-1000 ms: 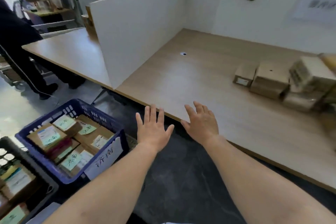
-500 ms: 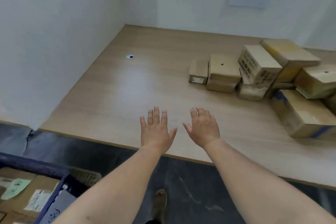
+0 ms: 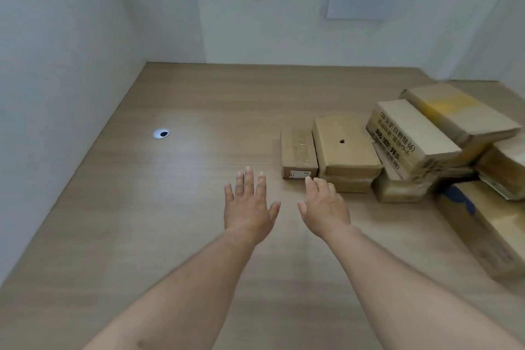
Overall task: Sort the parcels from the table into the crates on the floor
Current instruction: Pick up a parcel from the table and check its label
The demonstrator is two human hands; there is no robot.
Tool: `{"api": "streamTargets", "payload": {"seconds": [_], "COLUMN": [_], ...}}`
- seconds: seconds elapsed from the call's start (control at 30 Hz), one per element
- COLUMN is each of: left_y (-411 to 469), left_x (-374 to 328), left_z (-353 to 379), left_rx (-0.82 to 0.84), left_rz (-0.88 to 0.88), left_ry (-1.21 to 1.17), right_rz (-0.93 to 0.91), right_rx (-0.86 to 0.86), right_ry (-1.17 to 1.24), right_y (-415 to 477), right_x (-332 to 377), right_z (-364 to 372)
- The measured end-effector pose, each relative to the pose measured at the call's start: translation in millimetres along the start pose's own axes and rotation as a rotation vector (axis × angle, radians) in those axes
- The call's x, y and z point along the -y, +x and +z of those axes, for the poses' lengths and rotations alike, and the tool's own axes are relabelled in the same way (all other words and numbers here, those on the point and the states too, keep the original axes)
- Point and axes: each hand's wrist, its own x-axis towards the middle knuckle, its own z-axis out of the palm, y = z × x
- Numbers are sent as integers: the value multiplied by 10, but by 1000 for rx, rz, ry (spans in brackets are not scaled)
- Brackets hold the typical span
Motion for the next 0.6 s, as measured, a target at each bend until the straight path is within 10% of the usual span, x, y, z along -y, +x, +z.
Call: {"api": "streamTargets", "payload": {"seconds": [0.6], "left_y": [1715], "left_x": [-339], "left_z": [274], "left_rx": [96], "left_rz": [100], "left_ry": [-312], "right_rz": [329], "right_rx": [102], "right_ry": [175], "right_y": [1318], "right_x": [-296], "right_z": [236]}}
